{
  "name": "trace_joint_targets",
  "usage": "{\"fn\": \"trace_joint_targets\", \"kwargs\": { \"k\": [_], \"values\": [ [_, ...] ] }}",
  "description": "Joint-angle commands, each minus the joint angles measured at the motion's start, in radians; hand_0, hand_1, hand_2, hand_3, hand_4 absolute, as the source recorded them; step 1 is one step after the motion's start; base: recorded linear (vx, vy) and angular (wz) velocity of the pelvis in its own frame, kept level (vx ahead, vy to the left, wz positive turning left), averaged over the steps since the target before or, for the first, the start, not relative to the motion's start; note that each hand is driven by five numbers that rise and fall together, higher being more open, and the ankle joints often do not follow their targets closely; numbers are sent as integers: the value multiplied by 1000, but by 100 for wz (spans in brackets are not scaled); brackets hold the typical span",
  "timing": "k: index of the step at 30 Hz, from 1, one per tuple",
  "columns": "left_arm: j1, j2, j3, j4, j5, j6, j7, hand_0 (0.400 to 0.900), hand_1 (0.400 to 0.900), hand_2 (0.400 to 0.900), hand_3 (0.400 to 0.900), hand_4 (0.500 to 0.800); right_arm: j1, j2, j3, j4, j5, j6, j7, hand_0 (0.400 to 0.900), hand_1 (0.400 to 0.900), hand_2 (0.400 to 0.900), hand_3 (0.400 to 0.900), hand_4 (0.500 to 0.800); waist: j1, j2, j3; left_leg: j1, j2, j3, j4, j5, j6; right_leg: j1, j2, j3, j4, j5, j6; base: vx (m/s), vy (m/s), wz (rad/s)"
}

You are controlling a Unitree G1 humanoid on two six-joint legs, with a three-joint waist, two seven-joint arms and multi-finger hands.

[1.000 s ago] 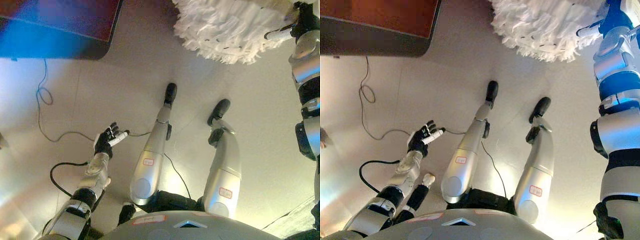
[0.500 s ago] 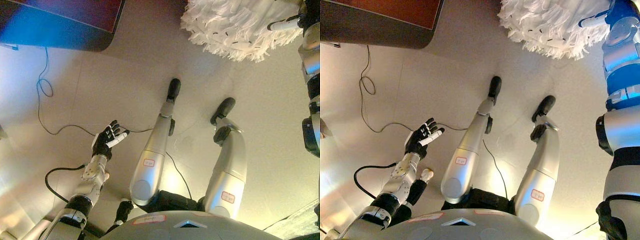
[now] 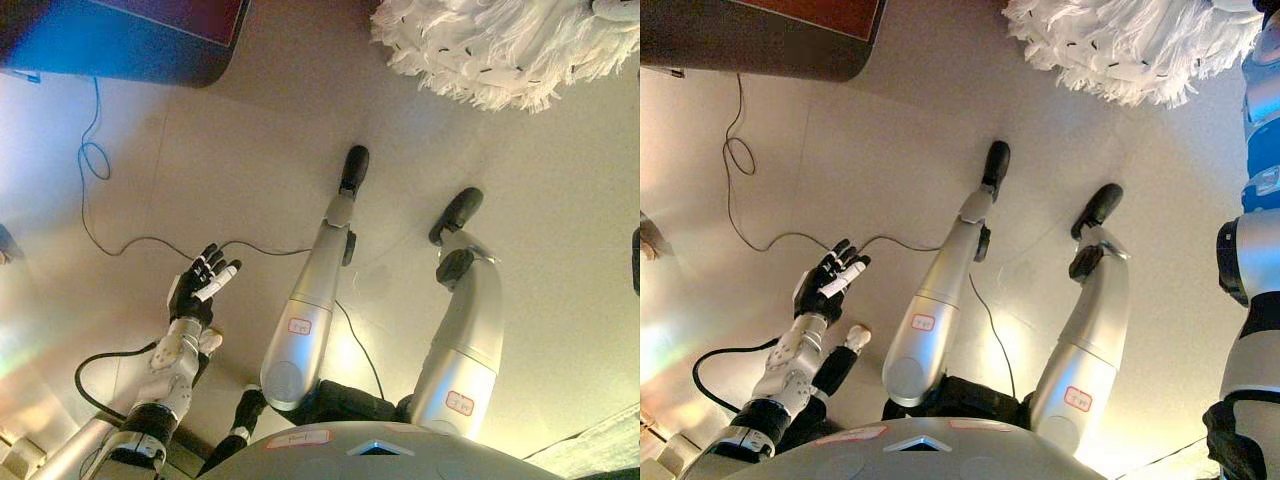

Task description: Pick up the pillow and put it on the sofa.

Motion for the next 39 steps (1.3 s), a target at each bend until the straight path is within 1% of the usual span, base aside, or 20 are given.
{"fn": "trace_joint_targets", "kwargs": {
  "k": [1,5,13,16,20,23,26,28,29,31,33,34,36,38,39],
  "values": [
    [112,46,51,-14,-68,-53,-3,900,900,900,900,800,-76,-125,44,-88,4,-90,-60,400,400,400,400,500,20,150,2,-23,32,5,-94,102,49,31,30,-12,56,-95,18,-35,36,1],
    [125,42,58,-12,-95,-63,-26,900,900,900,900,800,-91,-139,44,-65,14,-104,-64,400,400,400,400,500,25,158,2,0,30,5,-118,105,46,47,22,-16,33,-90,23,-35,40,2],
    [132,33,67,-25,-115,-65,-46,900,900,900,900,800,-103,-152,53,-63,-8,-109,-67,400,400,400,400,500,27,157,2,44,21,2,-153,104,47,82,19,-25,-19,-74,28,-39,20,3],
    [130,33,63,-31,-118,-64,-55,900,900,900,900,800,-103,-152,64,-68,-27,-114,-44,400,400,400,400,500,27,150,2,73,16,0,-172,103,47,114,19,-32,-55,-60,33,-40,3,1],
    [125,33,66,-27,-108,-59,-80,900,900,900,900,800,-82,-158,89,-104,-74,-129,33,400,400,400,400,500,20,131,2,144,8,3,-192,90,49,190,20,-52,-121,-34,40,-43,18,-4],
    [106,34,56,-20,-67,-42,-76,900,900,900,900,800,-72,-153,111,-132,-95,-135,90,400,400,400,400,500,13,106,2,211,4,9,-210,79,51,267,21,-69,-179,-15,45,-31,24,-8],
    [85,37,40,-9,-38,-7,-75,900,900,900,900,800,-70,-148,125,-148,-114,-151,152,400,400,400,400,500,3,74,2,284,0,16,-231,69,51,354,23,-82,-237,8,57,-3,23,-9],
    [71,37,30,13,-13,10,-85,900,900,900,900,800,-66,-144,131,-153,-122,-170,188,400,400,400,400,500,-5,46,2,333,-3,24,-247,63,53,418,27,-89,-279,25,65,-45,40,-10],
    [57,39,22,21,-6,24,-81,900,900,900,900,800,-65,-143,132,-161,-131,-177,206,400,400,400,400,500,-6,38,2,338,-1,27,-255,88,59,435,31,-106,-312,70,60,-90,54,-13],
    [42,43,12,47,14,35,-72,900,900,900,900,800,-52,-143,136,-188,-114,-186,242,400,400,400,400,500,-17,9,2,393,-2,31,-265,79,60,499,35,-104,-349,85,69,-29,34,-11],
    [27,42,11,72,32,64,-65,900,900,900,900,800,-22,-144,126,-223,-108,-185,285,400,400,400,400,500,-26,-19,2,458,0,33,-275,68,60,573,37,-104,-382,93,77,43,8,-8],
    [16,41,14,88,55,79,-63,900,900,900,900,800,0,-145,118,-242,-110,-191,307,400,400,400,400,500,-32,-34,2,494,2,37,-280,61,60,616,37,-106,-404,96,80,62,-4,-5],
    [5,42,17,112,87,104,-45,900,900,900,900,800,42,-149,110,-274,-97,-191,353,400,400,400,400,500,-36,-61,-28,543,11,41,-293,52,59,679,39,-109,-445,103,86,110,-8,-3],
    [-8,41,23,146,112,128,-37,900,900,900,900,800,88,-153,100,-305,-83,-195,406,400,400,400,400,500,-43,-91,-65,591,21,49,-304,40,56,743,41,-112,-488,114,93,151,-20,-1],
    [-13,40,25,160,123,133,-37,900,900,900,900,800,101,-152,95,-311,-78,-196,423,400,400,400,400,500,-44,-98,-75,607,24,52,-308,36,55,766,42,-114,-502,116,95,169,-17,1]
  ]
}}
